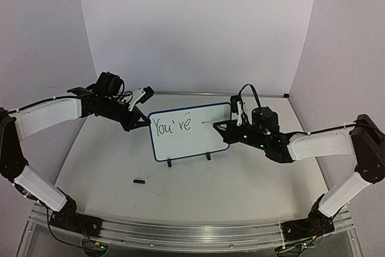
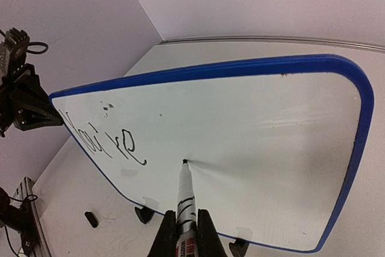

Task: Write a sentence on the whiteboard

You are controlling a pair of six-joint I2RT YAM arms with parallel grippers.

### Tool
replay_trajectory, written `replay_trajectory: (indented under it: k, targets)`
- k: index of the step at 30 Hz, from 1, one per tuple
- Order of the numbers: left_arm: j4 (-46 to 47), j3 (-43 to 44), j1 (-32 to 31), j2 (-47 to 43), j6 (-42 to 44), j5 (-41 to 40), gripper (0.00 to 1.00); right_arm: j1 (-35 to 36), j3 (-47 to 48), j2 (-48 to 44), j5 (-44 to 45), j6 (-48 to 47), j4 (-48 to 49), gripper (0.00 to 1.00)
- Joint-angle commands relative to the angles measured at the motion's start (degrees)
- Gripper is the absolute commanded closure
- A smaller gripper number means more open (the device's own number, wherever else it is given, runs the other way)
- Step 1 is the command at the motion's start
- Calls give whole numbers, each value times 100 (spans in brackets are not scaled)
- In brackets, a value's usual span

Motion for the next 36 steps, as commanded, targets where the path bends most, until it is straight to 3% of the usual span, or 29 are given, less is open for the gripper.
replay_trajectory:
  k: [1,18,36]
  targets:
    - [-209,-40,-18,59,286,-423,100,-14,254,72,157,36,398,100]
    - [-205,-35,-15,92,293,-403,100,-14,372,398,-189,16,289,100]
    - [-218,-26,-17,113,285,-403,100,-14,246,125,236,-129,-234,100]
